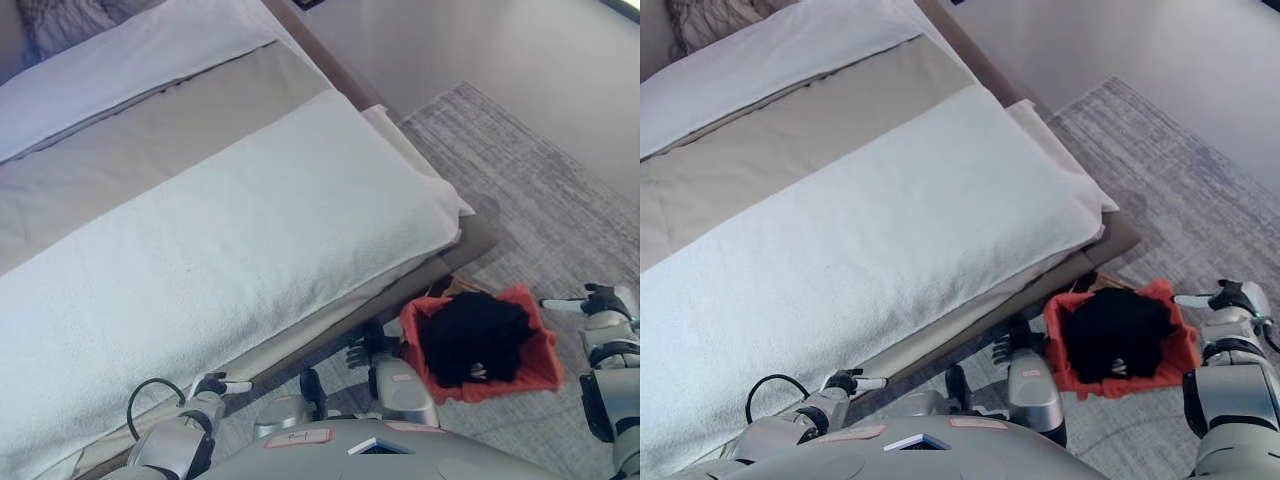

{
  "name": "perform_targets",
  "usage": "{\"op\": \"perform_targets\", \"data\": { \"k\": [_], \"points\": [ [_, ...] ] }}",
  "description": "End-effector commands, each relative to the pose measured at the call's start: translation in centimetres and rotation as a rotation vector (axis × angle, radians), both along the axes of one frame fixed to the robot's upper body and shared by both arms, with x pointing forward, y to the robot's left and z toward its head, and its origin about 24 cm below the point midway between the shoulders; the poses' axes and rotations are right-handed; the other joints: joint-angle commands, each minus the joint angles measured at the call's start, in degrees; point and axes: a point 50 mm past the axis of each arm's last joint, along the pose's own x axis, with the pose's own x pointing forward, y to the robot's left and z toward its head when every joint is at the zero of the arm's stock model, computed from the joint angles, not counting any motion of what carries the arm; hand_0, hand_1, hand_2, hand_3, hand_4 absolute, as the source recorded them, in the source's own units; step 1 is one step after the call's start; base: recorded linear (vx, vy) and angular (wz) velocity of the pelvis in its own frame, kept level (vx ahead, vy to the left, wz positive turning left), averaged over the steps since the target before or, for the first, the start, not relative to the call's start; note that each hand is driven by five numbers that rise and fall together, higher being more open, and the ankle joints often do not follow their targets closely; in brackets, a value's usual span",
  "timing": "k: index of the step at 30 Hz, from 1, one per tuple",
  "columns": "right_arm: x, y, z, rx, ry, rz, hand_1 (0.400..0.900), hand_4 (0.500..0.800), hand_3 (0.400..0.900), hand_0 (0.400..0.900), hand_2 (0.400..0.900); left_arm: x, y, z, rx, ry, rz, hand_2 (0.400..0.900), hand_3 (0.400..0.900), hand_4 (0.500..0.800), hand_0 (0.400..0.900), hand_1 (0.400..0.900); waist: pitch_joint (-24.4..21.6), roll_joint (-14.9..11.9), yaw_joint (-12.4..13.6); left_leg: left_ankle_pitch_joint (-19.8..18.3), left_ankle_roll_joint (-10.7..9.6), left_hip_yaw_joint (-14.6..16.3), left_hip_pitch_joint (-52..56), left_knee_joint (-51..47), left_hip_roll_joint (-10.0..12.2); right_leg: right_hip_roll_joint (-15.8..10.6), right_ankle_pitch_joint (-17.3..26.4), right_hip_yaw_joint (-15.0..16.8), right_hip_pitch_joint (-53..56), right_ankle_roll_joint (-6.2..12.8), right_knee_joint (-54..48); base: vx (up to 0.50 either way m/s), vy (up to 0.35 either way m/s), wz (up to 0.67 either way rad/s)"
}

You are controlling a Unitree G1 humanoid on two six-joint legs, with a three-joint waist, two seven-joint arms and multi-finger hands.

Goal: Put the clothes on the bed into the basket.

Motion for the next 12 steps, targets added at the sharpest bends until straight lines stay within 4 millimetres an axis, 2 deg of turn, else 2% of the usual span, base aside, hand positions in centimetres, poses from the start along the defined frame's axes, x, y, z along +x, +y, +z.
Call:
{"op": "perform_targets", "data": {
  "k": [1, 2, 12],
  "points": [
    [2.4, 2.3, -0.2, 0.032, -0.032, 0.147, 0.900, 0.800, 0.900, 0.900, 0.900, 0.2, 3.5, 1.1, 0.107, -0.003, 0.024, 0.900, 0.900, 0.800, 0.900, 0.900, -1.0, -3.4, 0.4, 1.3, -1.4, 0.5, 0.6, 0.3, -3.5, -5.3, 4.9, 3.7, 4.2, 0.55, 0.3, -0.01, -0.019, 0.07],
    [2.6, 3.2, -0.8, 0.052, -0.028, 0.181, 0.900, 0.800, 0.900, 0.900, 0.900, 0.2, 3.5, 1.1, 0.102, -0.004, 0.026, 0.900, 0.900, 0.800, 0.900, 0.900, -1.0, -3.7, 0.7, 1.4, -1.3, 0.3, 0.5, 0.3, -3.5, -5.3, 4.8, 3.5, 4.2, 0.55, 0.3, -0.01, -0.016, 0.07],
    [1.3, 7.7, -5.1, 0.149, 0.137, 0.293, 0.900, 0.800, 0.900, 0.900, 0.900, -0.3, 3.4, 0.9, 0.082, 0.017, 0.012, 0.900, 0.900, 0.800, 0.900, 0.900, -1.5, -4.8, 2.9, 1.6, -1.0, -1.9, 0.1, 0.3, -3.8, -5.9, 4.4, 1.7, 5.3, 0.34, -0.1, 0.01, -0.004, 0.11]
  ]
}}
